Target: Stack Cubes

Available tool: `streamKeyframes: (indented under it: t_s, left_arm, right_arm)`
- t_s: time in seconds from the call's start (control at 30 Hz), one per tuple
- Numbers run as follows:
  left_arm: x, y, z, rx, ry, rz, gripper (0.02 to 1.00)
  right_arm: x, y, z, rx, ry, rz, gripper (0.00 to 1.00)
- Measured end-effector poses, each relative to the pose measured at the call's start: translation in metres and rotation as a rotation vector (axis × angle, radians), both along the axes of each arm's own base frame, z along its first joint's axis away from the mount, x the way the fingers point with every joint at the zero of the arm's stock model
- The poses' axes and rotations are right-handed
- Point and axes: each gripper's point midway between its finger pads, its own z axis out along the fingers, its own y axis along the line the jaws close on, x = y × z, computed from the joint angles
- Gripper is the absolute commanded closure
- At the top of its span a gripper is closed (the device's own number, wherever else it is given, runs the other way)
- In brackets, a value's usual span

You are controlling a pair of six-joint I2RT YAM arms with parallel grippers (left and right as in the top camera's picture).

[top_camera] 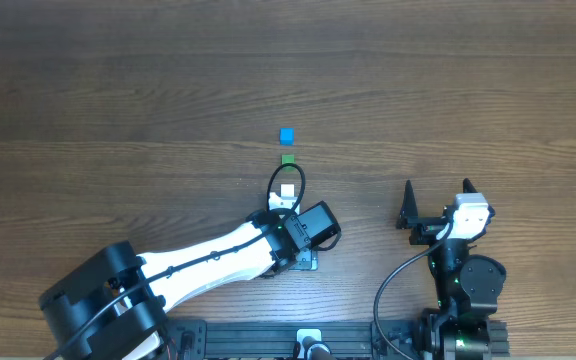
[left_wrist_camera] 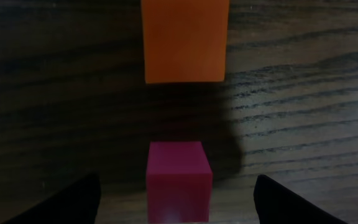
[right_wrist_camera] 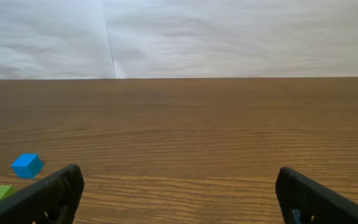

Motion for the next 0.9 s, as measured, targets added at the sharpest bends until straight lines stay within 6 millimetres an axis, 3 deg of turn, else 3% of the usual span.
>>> streamKeyframes:
  t_s: [0.4,0.7,0.9]
  left_arm:
    - [0.0008,0.0007,-0.0003,0.006,-0.005,-0.014,0.402]
    - [0.0002,0.0018,-0.0035,0.017,0.0,-0.018,0.441]
    - [0.0002,0.0018,-0.0035,0.017,0.0,-0.02,0.527]
  right_arm:
    - [0.0,0.0,0.0,0.0,0.0,0.0,0.007]
    - [0.0,0.0,0.0,0.0,0.0,0.0,0.007]
    - [0.0,0.0,0.0,0.0,0.0,0.0,0.007]
